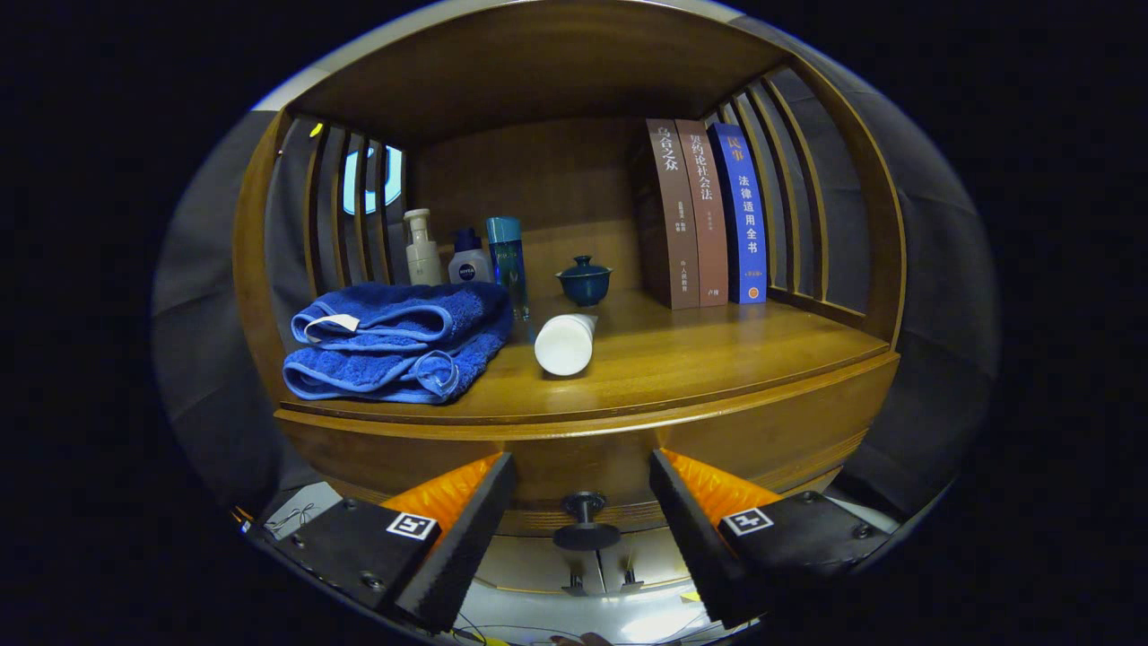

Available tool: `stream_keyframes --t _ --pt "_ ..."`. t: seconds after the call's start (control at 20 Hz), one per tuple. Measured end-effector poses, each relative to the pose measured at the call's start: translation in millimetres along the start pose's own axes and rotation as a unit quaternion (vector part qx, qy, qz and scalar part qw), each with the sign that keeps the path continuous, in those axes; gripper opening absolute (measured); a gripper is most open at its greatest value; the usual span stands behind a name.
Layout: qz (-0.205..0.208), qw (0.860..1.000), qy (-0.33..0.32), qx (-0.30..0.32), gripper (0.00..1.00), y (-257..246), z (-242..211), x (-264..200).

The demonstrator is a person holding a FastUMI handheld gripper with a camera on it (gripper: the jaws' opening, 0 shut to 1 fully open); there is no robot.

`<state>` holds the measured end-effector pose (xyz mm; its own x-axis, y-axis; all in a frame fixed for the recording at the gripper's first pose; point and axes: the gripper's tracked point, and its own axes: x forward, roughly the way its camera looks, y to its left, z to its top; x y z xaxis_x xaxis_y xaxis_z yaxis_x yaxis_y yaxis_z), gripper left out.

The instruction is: Pull open the drawer, take out the items inside it, and place them on the countertop above the cabinet.

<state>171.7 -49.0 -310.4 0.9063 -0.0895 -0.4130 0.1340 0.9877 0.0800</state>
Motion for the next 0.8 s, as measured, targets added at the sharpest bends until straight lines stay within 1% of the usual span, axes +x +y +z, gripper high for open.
stream_keyframes --t 0.25,0.4,0.55,0.8 --pt "0.015 1.000 0.009 0.008 0.99 3.2 0.9 -3.5" --pt "0.018 1.000 0.008 -0.002 0.99 5.0 5.9 -11.1" --pt "0.033 0.999 -0.009 -0.010 0.99 12.7 20.6 -24.6" --pt "0.039 0.998 -0.040 -0.015 0.99 15.3 58.7 -55.1"
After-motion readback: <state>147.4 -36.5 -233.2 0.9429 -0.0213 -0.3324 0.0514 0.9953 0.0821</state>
